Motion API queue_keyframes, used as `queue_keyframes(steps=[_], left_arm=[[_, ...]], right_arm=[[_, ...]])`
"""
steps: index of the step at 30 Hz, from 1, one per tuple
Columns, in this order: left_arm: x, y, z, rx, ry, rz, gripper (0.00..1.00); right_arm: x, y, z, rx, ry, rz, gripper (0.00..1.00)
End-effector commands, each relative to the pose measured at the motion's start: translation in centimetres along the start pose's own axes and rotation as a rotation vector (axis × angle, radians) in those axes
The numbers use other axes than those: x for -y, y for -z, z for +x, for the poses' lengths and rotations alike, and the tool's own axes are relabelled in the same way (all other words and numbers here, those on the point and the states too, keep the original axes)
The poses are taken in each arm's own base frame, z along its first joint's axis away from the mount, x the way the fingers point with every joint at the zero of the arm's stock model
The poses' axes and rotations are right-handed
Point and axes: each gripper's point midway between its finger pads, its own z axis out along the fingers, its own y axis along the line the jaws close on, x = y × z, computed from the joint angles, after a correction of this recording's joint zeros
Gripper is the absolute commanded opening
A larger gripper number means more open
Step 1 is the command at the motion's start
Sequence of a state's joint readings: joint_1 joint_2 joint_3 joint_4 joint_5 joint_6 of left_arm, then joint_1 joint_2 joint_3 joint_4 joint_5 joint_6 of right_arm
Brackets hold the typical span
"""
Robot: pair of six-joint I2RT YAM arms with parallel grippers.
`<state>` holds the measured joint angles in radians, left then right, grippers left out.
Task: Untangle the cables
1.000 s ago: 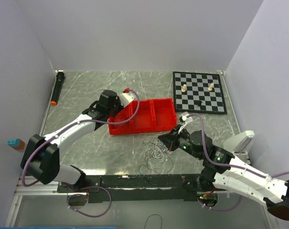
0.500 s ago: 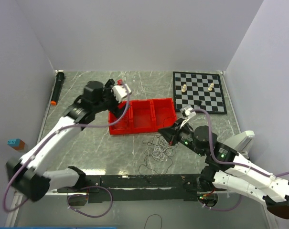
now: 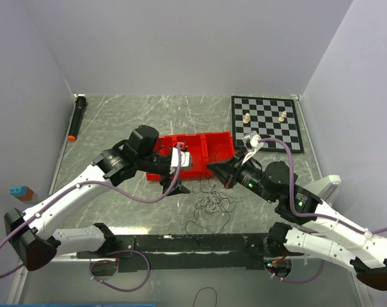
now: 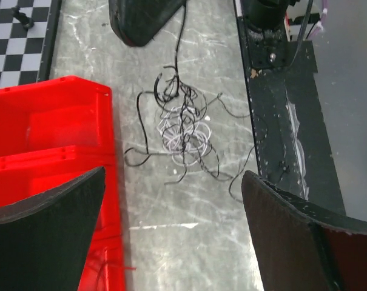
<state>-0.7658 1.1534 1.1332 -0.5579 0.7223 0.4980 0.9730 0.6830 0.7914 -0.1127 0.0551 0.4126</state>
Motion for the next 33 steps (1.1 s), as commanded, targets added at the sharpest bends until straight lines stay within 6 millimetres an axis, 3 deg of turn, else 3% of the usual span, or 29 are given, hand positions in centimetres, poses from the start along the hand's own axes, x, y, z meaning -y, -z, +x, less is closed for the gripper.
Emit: queue_keyframes(steps=[1,4,9,12,13,15,17,20,21,24,27,30,33], left_arm=[[-0.6,-1.5,-1.5,0.075,-0.003,-0.001,0.97],[-1.6,-2.3,-2.0,0.091,-0.005,-0.013,0.96],[-0.8,-3.5,-2.4,0.102,0.016,0.041,0.87],[-0.6,-4.2,-1.8,0.083,0.012,0.053,0.65],[-0.9,-4.4,-1.6,0.075,0.011,0.043,0.53],[-1.7,-4.4,-1.5,0.073,0.006,0.005,0.18],[-2.5,-4.3,-1.8,0.082,0.000,-0.046,0.02],[-3.8,-3.8,-2.4,0.081,-0.019,-0.113,0.01],[-4.1,-3.6,-2.6,0.076,-0.035,-0.131,0.01],[-5.8,-2.0,-3.5,0.050,-0.117,-0.233,0.01],[-6.6,0.0,-5.1,0.031,-0.201,-0.298,0.01],[-6.2,1.8,-7.1,0.042,-0.251,-0.311,0.01],[-5.1,3.0,-8.8,0.057,-0.293,-0.278,0.01]], right_arm=[[-2.8,0.2,-3.8,0.095,0.021,-0.099,0.00],[-3.1,0.0,-4.1,0.102,0.022,-0.111,0.00],[-3.8,0.0,-4.4,0.107,0.022,-0.145,0.00],[-4.2,0.1,-5.2,0.137,0.022,-0.162,0.00],[-4.3,0.2,-5.3,0.139,0.021,-0.165,0.00],[-4.3,0.4,-5.3,0.140,0.019,-0.167,0.00],[-4.1,0.5,-5.1,0.137,0.013,-0.156,0.00],[-3.5,0.8,-4.8,0.138,0.005,-0.137,0.00],[-2.7,1.0,-4.1,0.122,0.003,-0.101,0.04],[0.5,1.5,-1.9,0.081,-0.001,0.035,0.50],[3.2,2.3,1.4,0.010,0.001,0.132,0.79],[4.4,2.7,4.7,-0.070,-0.010,0.150,0.91],[4.8,2.9,7.3,-0.117,-0.012,0.124,0.96]])
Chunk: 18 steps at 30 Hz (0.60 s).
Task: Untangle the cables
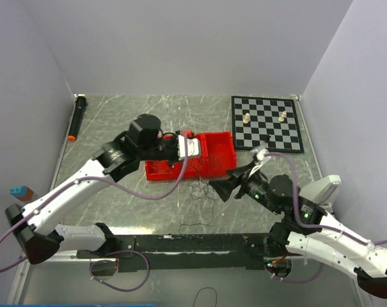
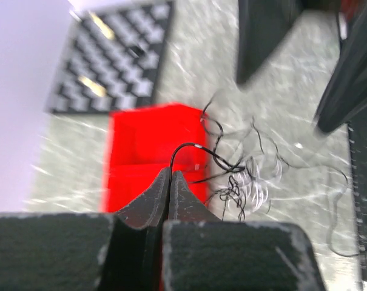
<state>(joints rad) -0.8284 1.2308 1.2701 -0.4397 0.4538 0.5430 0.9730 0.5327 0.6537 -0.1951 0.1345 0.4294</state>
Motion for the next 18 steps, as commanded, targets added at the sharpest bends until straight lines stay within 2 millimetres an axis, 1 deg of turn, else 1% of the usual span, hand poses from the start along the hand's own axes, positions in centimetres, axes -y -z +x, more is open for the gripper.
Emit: queue_keyframes(steps=[1,4,7,9,12,14,16,18], left_arm=[[-0.6,3.7,-4.8,0.070,-0.120,-0.031,0.01],[-0.2,4.5,-6.4,0.092,-0.123,-0.028,0.01],[0.3,4.9,-7.7,0.112,-0.122,-0.011,0.01],[0.8,5.1,-8.9,0.134,-0.114,0.001,0.01],[1.3,5.3,-10.5,0.162,-0.104,0.012,0.01],[1.5,5.3,-11.1,0.167,-0.103,0.019,0.01],[1.5,5.4,-11.5,0.175,-0.106,0.015,0.01],[1.6,5.4,-11.7,0.181,-0.115,0.007,0.01]], right_arm=[[1.4,0.0,4.5,-0.098,0.004,0.006,0.97],[1.8,-0.5,6.4,-0.121,0.024,-0.016,0.98],[1.6,-1.5,7.1,-0.121,0.038,-0.035,1.00],[1.4,-2.5,6.8,-0.113,0.061,-0.044,1.00],[-0.1,-3.7,5.1,-0.066,0.094,-0.096,1.00],[-1.1,-4.2,4.2,-0.021,0.109,-0.142,1.00],[-2.3,-4.3,3.6,0.013,0.114,-0.205,1.00],[-2.9,-4.5,3.8,0.028,0.116,-0.236,1.00]])
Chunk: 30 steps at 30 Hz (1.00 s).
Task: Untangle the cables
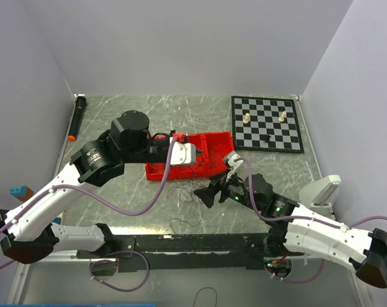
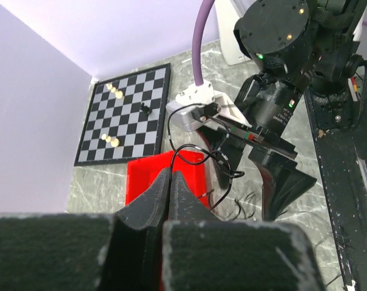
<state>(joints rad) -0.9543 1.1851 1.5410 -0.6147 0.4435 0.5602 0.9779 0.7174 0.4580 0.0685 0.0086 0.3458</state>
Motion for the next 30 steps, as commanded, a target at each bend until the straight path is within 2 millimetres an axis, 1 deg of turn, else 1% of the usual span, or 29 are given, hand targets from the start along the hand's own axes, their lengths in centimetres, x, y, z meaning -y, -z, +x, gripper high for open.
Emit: queue_keyframes(steps=[1,3,4,5,7,10,11,12,14,17,20,21,23,27,29,30], left_arm=[[-0.5,0.3,-1.6,0.030,-0.006,-0.031,0.01],[-0.4,0.2,-1.9,0.038,-0.012,-0.031,0.01],[-0.4,0.2,-2.3,0.048,-0.018,-0.032,0.01],[-0.5,0.1,-2.7,0.052,-0.019,-0.032,0.01],[-0.6,0.1,-3.6,0.067,-0.029,-0.034,0.01],[-1.2,0.5,-5.4,0.094,-0.062,-0.051,0.01],[-1.5,0.7,-6.0,0.102,-0.080,-0.063,0.01],[-1.9,0.8,-6.6,0.113,-0.097,-0.078,0.01],[-2.9,1.4,-8.2,0.142,-0.137,-0.118,0.01],[-4.2,2.2,-10.7,0.194,-0.189,-0.178,0.01],[-5.6,3.1,-12.6,0.238,-0.239,-0.255,0.01],[-6.2,3.5,-13.5,0.261,-0.265,-0.295,0.01],[-7.8,4.6,-14.8,0.297,-0.313,-0.398,0.01],[-10.7,7.5,-18.9,0.404,-0.429,-0.616,0.01],[-11.7,8.8,-20.5,0.448,-0.463,-0.701,0.01],[-12.1,9.5,-21.4,0.475,-0.473,-0.742,0.01]], right_arm=[[-3.6,-0.3,-5.1,0.202,0.041,-0.158,1.00],[-3.6,-0.9,-4.8,0.191,0.033,-0.155,1.00],[-3.4,-1.3,-4.5,0.178,0.027,-0.147,0.98],[-3.4,-1.7,-4.0,0.159,0.021,-0.143,0.94],[-3.1,-2.4,-2.9,0.118,0.012,-0.137,0.82],[-2.8,-3.0,-0.7,0.050,-0.009,-0.136,0.54],[-2.6,-3.0,-0.1,0.037,-0.020,-0.128,0.48],[-2.3,-3.0,0.7,0.020,-0.032,-0.121,0.45],[-1.9,-2.7,1.9,-0.007,-0.047,-0.112,0.43],[-0.9,-2.1,3.6,-0.035,-0.072,-0.080,0.35],[-0.3,-1.5,4.8,-0.067,-0.090,-0.060,0.27],[-0.2,-1.2,5.2,-0.077,-0.100,-0.052,0.27],[0.6,-0.7,6.4,-0.111,-0.128,-0.014,0.25],[2.0,0.5,8.7,-0.182,-0.164,0.059,0.24],[2.4,1.1,9.7,-0.220,-0.183,0.083,0.23],[2.9,1.2,9.8,-0.214,-0.194,0.116,0.23]])
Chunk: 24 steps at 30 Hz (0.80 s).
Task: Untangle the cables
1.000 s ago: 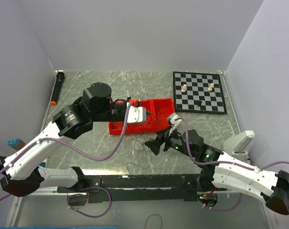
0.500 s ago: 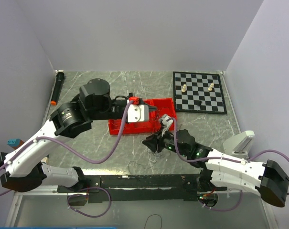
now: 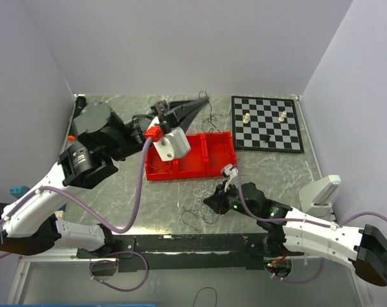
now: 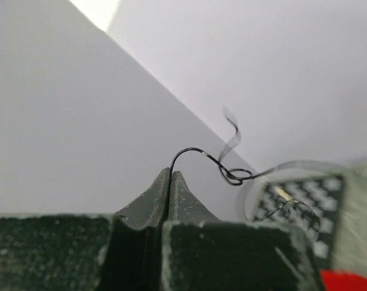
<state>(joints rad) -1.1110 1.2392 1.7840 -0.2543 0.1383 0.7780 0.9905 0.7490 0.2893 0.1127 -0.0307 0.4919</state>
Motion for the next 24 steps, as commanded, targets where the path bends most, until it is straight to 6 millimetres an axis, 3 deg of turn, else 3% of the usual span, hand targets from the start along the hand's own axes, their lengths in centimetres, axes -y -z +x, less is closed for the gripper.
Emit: queue_keyframes(steps=[1,4,9,13,17,20,24], left_arm=[[-7.6,1.3,-5.1,0.139,-0.135,-0.329,0.01],[-7.1,0.7,-4.6,0.128,-0.138,-0.314,0.01],[-6.1,0.4,-0.7,0.021,-0.020,-0.379,0.01],[-9.1,1.0,1.0,-0.034,0.050,-0.584,0.01],[-14.1,1.3,-1.8,0.044,0.066,-0.712,0.01],[-16.2,1.3,-4.8,0.124,0.035,-0.726,0.01],[-15.5,0.2,-6.1,0.153,0.016,-0.620,0.01]], right_arm=[[2.2,1.0,2.3,-0.060,-0.072,0.111,0.23],[2.9,1.9,2.6,-0.050,-0.113,0.151,0.23],[3.7,4.2,1.9,0.022,-0.173,0.188,0.24],[3.9,5.3,2.1,0.066,-0.225,0.169,0.30],[4.2,5.2,3.2,0.048,-0.255,0.173,0.45],[4.1,4.8,3.3,0.025,-0.250,0.181,0.54],[3.7,4.2,2.9,0.008,-0.242,0.184,0.52]])
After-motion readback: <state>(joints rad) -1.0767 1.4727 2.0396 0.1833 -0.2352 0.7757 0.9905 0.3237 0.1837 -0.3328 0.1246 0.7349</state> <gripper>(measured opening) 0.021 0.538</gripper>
